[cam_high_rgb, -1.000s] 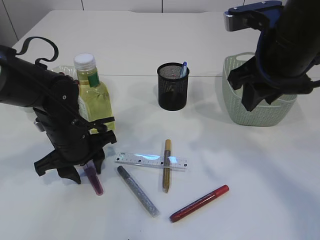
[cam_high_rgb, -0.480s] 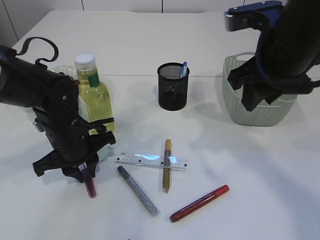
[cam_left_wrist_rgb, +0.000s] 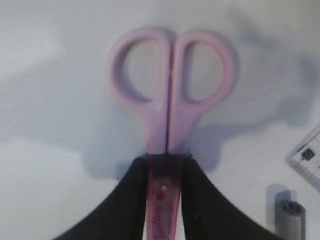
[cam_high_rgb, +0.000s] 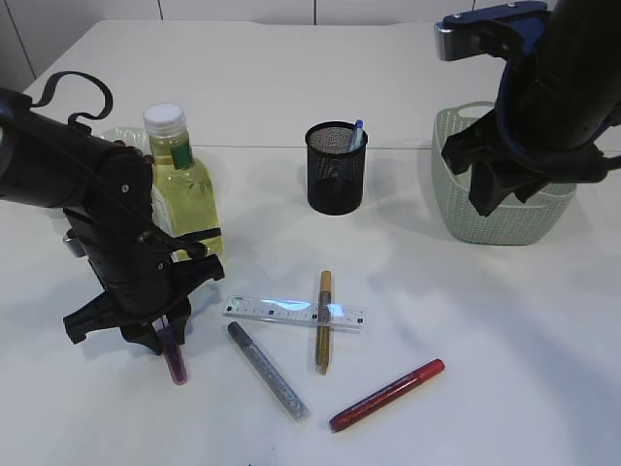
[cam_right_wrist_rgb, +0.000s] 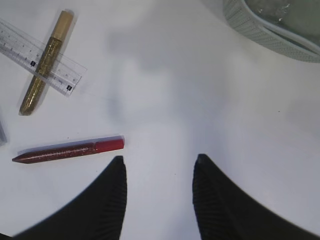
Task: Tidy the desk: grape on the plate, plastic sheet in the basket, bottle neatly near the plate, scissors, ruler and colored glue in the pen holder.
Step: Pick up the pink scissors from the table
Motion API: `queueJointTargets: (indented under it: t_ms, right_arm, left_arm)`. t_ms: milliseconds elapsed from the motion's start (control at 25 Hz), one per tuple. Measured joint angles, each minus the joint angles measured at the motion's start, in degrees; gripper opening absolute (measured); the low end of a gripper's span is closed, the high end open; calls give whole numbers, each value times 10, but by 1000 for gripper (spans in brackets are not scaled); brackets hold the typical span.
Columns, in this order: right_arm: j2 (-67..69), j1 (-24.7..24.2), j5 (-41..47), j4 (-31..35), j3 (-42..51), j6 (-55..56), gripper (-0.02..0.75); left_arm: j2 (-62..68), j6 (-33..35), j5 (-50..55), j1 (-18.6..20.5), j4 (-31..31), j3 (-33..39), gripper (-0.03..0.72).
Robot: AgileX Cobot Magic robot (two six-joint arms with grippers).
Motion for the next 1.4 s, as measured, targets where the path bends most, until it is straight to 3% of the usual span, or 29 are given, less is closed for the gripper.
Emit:
queueJointTargets:
  t_ms: [1400]
  right_arm:
    - [0, 0, -3, 0, 0, 0, 353]
  left_arm:
    - [-59, 55, 91, -5, 4, 1, 143]
